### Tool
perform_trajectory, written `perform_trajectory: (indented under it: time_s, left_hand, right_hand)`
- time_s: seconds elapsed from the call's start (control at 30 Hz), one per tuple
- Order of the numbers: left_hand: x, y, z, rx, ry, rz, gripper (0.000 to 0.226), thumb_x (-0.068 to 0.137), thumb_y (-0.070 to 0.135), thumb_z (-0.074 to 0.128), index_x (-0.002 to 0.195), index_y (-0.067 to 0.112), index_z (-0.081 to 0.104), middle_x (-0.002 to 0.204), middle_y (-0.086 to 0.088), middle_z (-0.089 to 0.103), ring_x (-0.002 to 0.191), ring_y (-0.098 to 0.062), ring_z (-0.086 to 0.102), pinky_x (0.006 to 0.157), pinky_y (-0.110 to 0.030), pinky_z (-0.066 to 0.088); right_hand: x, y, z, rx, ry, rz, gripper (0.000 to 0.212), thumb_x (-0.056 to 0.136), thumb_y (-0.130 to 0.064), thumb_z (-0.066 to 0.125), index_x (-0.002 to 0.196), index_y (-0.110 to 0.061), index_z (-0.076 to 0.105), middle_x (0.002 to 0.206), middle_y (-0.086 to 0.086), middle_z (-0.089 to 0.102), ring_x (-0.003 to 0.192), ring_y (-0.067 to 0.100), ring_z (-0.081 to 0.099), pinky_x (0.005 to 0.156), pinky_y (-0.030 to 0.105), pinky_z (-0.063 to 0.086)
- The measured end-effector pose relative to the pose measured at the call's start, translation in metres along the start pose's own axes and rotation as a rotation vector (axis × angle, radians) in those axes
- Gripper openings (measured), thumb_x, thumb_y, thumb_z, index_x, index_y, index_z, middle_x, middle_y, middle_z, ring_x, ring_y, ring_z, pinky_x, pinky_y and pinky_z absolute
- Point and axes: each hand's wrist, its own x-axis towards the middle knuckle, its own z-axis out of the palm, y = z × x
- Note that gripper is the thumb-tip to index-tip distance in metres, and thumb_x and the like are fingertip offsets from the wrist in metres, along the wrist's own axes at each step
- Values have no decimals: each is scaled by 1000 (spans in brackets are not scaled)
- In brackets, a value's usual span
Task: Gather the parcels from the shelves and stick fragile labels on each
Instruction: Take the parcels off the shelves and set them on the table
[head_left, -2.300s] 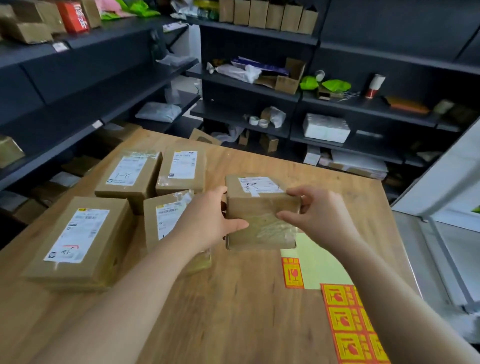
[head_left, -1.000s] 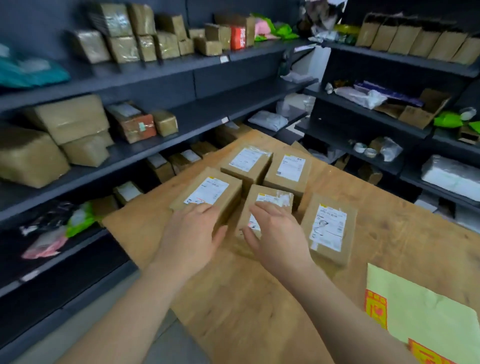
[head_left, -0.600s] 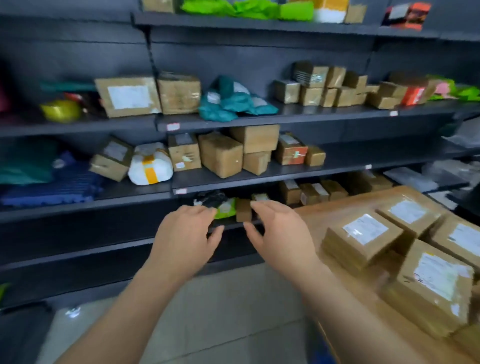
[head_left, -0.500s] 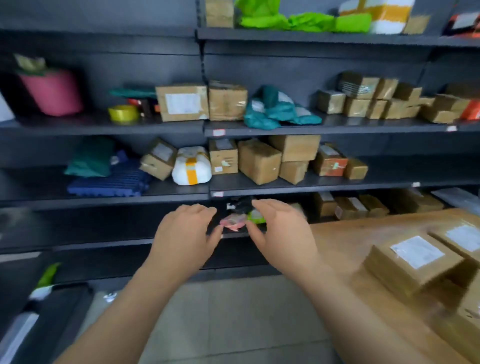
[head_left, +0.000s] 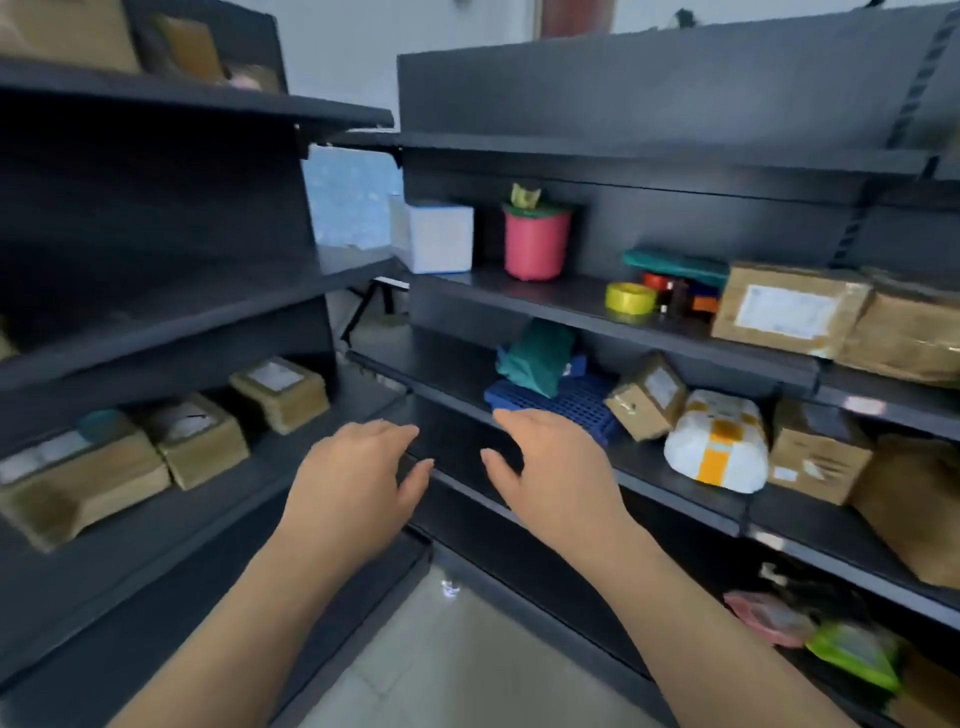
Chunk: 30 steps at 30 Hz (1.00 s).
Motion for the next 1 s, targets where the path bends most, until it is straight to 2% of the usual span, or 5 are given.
perform_trajectory:
  time_s: [0.27,0.4,0.53,0.77,1.0]
  left_hand:
    - [23,-103,-22,201,118,-330,34,87,42,55,109,19,67,100,1,69,91,-22,63,71,-35,53]
    - [13,-151,-36,278,146,-492,40,88,46,52,121,25,62,114,4,66,102,-19,61,79,-33,49]
    - [2,-202,-56,348,158,-627,44,89,48,50,126,26,58,120,5,64,109,-18,57,85,-33,47]
    - [2,-304,-101,349,231,-792,44,87,47,55,124,23,54,117,0,62,106,-21,57,76,-34,48]
    - [23,-421,-139,318,195,-832,80,77,60,59,140,27,24,129,-4,53,110,-26,55,77,-37,48]
  right_hand:
    - [120,-67,82,210,-88,-319,39,90,-37,57,121,-16,62,113,1,67,107,21,59,86,34,49]
    - [159,-118,116,281,-126,-469,36,90,-37,56,119,-17,63,113,2,67,106,21,60,85,35,50]
    - [190,-174,149,350,-166,-589,46,93,-43,50,135,-23,52,133,-5,58,123,15,51,97,29,43]
    - [252,-269,195,426,-189,-661,49,93,-45,51,139,-27,47,135,-5,56,123,14,51,96,29,44]
    - [322,-356,229,455,-231,-615,53,92,-48,51,140,-26,44,135,-1,55,120,19,52,90,32,46]
